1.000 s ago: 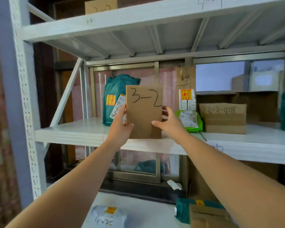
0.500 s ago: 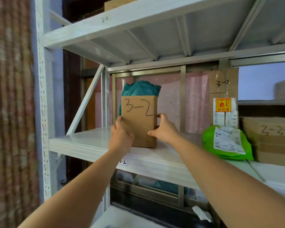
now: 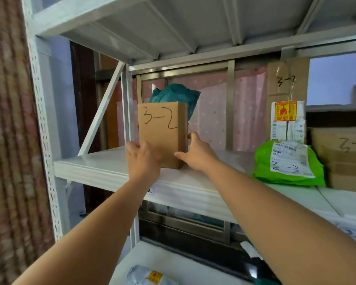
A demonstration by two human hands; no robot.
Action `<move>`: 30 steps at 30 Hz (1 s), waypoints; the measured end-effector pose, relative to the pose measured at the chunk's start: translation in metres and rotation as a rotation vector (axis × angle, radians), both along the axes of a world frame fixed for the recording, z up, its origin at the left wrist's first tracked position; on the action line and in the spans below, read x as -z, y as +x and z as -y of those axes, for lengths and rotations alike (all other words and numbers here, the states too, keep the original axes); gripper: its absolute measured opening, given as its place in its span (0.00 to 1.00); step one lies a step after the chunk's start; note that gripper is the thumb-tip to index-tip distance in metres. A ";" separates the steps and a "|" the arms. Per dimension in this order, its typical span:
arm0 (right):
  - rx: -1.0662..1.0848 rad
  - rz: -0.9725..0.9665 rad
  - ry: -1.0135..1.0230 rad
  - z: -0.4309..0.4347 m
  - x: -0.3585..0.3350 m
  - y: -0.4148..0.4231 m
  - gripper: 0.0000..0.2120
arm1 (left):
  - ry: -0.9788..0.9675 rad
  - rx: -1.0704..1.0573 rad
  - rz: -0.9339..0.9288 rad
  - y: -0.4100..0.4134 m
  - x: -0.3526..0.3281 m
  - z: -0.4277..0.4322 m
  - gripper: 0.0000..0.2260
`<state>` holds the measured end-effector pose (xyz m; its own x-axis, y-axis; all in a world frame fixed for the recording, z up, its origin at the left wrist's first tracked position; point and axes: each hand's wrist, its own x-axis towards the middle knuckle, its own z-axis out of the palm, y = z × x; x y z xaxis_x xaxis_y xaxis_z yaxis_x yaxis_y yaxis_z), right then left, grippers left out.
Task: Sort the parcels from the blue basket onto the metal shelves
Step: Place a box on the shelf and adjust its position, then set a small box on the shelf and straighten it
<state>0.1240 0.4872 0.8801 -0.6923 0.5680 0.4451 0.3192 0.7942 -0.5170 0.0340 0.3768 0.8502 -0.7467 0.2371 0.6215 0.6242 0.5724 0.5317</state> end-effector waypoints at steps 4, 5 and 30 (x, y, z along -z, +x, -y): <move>-0.012 0.116 0.130 -0.001 0.006 0.003 0.19 | -0.089 0.033 0.051 -0.003 -0.001 -0.002 0.10; -0.024 0.138 0.142 -0.001 0.006 0.005 0.15 | -0.101 0.069 0.078 -0.003 -0.002 -0.002 0.12; -0.374 0.069 0.555 0.116 0.009 -0.007 0.07 | -0.240 0.219 -0.146 0.007 0.024 0.113 0.10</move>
